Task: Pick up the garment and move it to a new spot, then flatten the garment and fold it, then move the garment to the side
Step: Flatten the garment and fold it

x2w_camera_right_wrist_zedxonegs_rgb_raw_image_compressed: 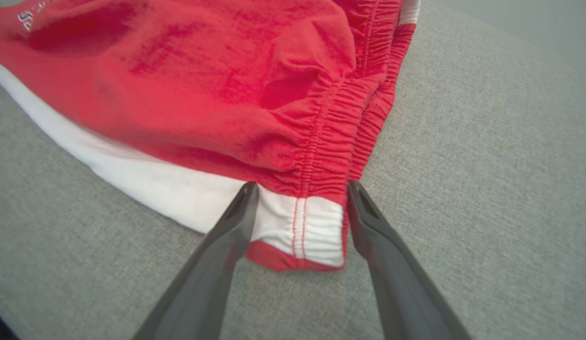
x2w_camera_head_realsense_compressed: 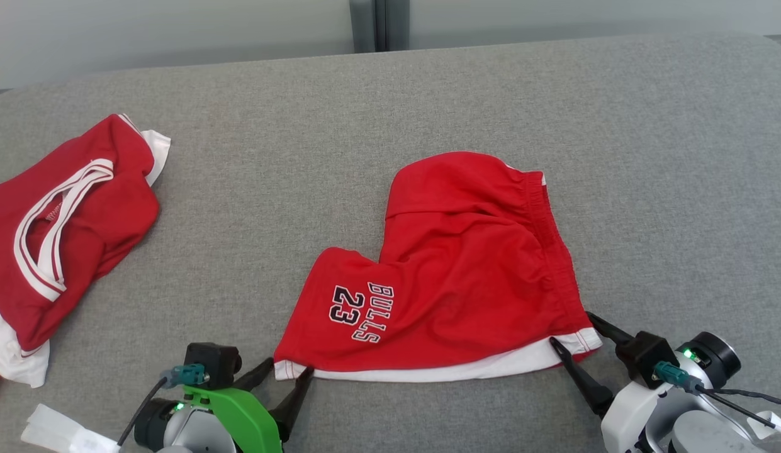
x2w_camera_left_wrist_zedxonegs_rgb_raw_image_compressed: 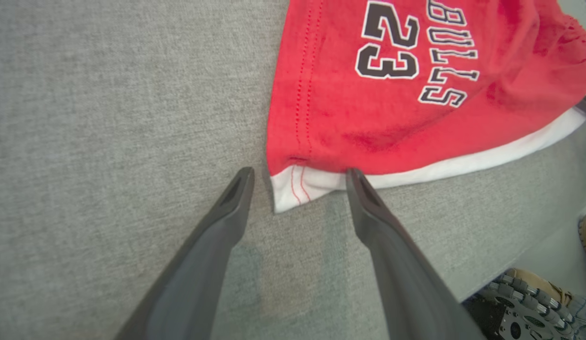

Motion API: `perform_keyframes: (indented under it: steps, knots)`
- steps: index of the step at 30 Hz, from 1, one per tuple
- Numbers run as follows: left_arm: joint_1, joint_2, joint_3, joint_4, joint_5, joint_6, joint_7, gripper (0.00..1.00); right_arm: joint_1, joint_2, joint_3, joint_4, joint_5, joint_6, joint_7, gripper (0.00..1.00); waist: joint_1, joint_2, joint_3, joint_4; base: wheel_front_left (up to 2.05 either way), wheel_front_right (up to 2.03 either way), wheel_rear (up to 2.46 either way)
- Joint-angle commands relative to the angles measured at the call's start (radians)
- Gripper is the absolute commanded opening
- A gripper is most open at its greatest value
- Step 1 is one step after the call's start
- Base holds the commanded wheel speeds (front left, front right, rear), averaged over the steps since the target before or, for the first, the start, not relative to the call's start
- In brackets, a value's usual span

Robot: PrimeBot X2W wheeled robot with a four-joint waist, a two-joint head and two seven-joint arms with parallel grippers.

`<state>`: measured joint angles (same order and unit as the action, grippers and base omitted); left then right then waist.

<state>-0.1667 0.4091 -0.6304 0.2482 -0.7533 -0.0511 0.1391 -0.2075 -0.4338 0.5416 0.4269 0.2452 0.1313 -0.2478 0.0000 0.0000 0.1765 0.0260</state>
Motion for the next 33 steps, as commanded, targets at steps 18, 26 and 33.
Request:
perform_keyframes:
  steps: [18, 26, 33]
  knots:
    - [-0.036, -0.039, -0.035, 0.09, -0.027, -0.054, -0.049, 0.0, -0.022, -0.006, 0.048, -0.008, 0.055, -0.001, -0.002, 0.0, 0.0, 0.0, -0.003, -0.014, 0.0, 0.0, 0.0]
    - [0.025, 0.054, -0.005, -0.139, -0.081, -0.036, 0.017, 0.0, -0.005, -0.112, 0.055, -0.218, 0.3, -0.001, 0.078, 0.0, 0.0, 0.0, -0.036, -0.04, 0.0, 0.0, 0.0]
    - [0.071, 0.176, 0.07, -0.533, -0.166, 0.056, 0.152, 0.0, 0.026, -0.298, -0.069, -0.536, 0.514, -0.001, 0.245, 0.0, 0.0, 0.0, -0.037, -0.056, 0.0, 0.0, 0.0]
